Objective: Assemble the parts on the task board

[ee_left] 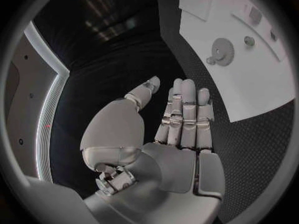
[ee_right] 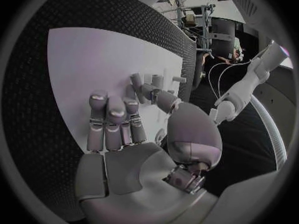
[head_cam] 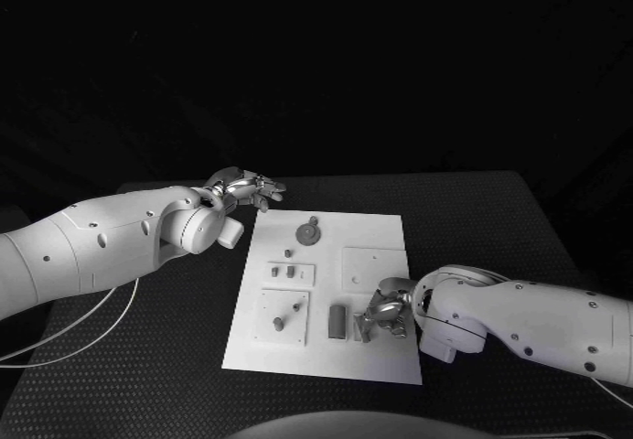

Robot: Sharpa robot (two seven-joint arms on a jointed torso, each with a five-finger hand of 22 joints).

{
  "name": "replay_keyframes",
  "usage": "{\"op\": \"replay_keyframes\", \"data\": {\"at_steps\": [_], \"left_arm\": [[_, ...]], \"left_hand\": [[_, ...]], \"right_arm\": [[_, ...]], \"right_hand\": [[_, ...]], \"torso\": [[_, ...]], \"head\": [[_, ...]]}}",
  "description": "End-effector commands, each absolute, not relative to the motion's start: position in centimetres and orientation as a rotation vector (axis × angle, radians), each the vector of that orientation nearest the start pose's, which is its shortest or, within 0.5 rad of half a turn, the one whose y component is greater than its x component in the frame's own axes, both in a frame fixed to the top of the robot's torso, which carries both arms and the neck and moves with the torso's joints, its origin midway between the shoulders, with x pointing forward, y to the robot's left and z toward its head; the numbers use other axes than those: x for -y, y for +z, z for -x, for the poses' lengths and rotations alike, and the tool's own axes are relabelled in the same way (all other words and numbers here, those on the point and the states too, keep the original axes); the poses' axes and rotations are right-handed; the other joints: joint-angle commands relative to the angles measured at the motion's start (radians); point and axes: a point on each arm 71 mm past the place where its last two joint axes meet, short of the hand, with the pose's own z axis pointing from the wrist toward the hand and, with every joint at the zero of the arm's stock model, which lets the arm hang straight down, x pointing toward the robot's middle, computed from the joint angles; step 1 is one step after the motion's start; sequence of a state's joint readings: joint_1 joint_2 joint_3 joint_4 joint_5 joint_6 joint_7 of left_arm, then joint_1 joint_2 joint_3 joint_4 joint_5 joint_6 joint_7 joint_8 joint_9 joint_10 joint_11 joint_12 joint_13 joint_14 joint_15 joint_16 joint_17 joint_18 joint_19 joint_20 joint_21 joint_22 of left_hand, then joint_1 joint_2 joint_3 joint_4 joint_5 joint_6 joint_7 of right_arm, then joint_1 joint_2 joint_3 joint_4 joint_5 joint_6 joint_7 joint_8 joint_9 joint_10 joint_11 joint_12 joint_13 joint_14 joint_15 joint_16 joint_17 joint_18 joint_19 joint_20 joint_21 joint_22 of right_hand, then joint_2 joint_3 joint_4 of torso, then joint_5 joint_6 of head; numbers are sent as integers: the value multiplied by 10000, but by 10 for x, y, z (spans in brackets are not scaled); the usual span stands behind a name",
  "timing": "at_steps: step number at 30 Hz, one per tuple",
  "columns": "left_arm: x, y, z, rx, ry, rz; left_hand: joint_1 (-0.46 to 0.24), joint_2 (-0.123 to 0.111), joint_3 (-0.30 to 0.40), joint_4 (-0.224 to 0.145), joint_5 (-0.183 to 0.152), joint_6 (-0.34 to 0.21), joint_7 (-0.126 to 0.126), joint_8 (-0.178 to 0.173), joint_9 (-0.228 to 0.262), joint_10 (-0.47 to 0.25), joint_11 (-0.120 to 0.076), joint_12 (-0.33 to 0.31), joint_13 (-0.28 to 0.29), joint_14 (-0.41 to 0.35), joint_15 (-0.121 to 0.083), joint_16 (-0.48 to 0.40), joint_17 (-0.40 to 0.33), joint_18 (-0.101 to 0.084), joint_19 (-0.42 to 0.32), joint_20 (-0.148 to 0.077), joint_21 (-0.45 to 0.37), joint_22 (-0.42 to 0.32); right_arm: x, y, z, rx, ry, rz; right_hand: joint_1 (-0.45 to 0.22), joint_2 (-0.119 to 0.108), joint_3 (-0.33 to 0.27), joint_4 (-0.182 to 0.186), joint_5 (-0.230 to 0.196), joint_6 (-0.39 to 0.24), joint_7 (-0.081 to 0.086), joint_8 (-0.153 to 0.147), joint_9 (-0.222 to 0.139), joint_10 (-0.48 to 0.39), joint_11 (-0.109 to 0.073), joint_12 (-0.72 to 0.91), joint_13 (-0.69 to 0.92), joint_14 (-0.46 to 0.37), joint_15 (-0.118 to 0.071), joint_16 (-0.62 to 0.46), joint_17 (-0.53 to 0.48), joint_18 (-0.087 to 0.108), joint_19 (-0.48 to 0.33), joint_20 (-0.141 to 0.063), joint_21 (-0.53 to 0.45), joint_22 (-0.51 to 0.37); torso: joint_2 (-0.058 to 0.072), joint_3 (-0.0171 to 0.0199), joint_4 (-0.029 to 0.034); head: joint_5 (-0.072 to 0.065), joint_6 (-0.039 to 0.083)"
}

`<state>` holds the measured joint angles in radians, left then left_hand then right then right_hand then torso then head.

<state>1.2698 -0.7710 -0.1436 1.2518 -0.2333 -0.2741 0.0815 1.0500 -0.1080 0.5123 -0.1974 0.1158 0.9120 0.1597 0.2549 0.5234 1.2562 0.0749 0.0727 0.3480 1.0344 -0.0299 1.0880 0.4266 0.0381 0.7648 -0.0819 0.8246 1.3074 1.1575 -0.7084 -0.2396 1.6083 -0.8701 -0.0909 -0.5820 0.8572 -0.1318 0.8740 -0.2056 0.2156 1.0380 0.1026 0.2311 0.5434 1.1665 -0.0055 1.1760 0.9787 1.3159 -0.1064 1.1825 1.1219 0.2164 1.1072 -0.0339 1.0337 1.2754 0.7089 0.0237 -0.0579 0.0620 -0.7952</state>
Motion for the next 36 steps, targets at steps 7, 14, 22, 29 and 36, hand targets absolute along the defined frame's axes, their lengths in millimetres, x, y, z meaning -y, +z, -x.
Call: {"op": "replay_keyframes", "data": {"at_steps": [7,14,22,29,36], "left_arm": [[-257,-209,-534,-16981,-10836,10251],[-257,-209,-534,-16992,-10849,10241],[-257,-209,-534,-16984,-10837,10241],[-257,-209,-534,-16985,-10833,10228],[-257,-209,-534,-16975,-10820,10232]], "left_hand": [[-88,-35,-26,19,-33,-82,5,55,-11,-31,31,1,10,55,8,-43,13,-88,-3,-439,-67,39],[-88,-35,-25,21,-33,-84,5,56,-13,-31,31,1,11,56,8,-44,15,-88,-2,-440,-68,41],[-85,-34,-23,21,-32,-85,5,57,-15,-30,31,2,11,58,8,-44,18,-87,-1,-441,-69,44],[-84,-34,-22,22,-32,-84,5,59,-16,-29,30,2,11,58,7,-45,19,-87,0,-442,-70,45],[-81,-35,-21,21,-32,-84,4,61,-17,-29,30,2,12,58,7,-46,21,-87,0,-442,-71,48]], "right_arm": [[138,-303,-406,-25155,5167,-3211],[137,-302,-407,-25093,5173,-3020],[134,-303,-404,-25407,5233,-2662],[131,-303,-402,-25507,5327,-2428],[130,-302,-401,-25584,5392,-2210]], "right_hand": [[-160,-95,-186,162,-300,-23,11,-33,-69,-36,-20,-25,26,2,-49,-62,26,454,29,3,28,-34],[-218,-319,-264,463,-968,27,-13,29,-108,-36,-45,-23,32,6,-70,-73,44,454,31,-23,32,-68],[-276,-414,-336,603,-1147,71,-29,72,-119,-36,-60,-22,37,9,-82,-74,56,454,32,-28,44,-78],[-419,-471,-550,730,-1197,118,-50,120,-126,-49,-80,-16,50,10,-96,-70,71,454,18,-24,61,-81],[-491,-499,-660,810,-1295,207,-84,182,-124,-40,-113,-5,61,11,-120,-65,83,454,8,-28,72,-84]], "torso": [[5,13,6],[-1,8,-2],[-2,9,-5],[-2,10,-3],[-2,8,3]], "head": [[14,-6],[20,-4],[6,-19],[-1,-19],[14,-41]]}}
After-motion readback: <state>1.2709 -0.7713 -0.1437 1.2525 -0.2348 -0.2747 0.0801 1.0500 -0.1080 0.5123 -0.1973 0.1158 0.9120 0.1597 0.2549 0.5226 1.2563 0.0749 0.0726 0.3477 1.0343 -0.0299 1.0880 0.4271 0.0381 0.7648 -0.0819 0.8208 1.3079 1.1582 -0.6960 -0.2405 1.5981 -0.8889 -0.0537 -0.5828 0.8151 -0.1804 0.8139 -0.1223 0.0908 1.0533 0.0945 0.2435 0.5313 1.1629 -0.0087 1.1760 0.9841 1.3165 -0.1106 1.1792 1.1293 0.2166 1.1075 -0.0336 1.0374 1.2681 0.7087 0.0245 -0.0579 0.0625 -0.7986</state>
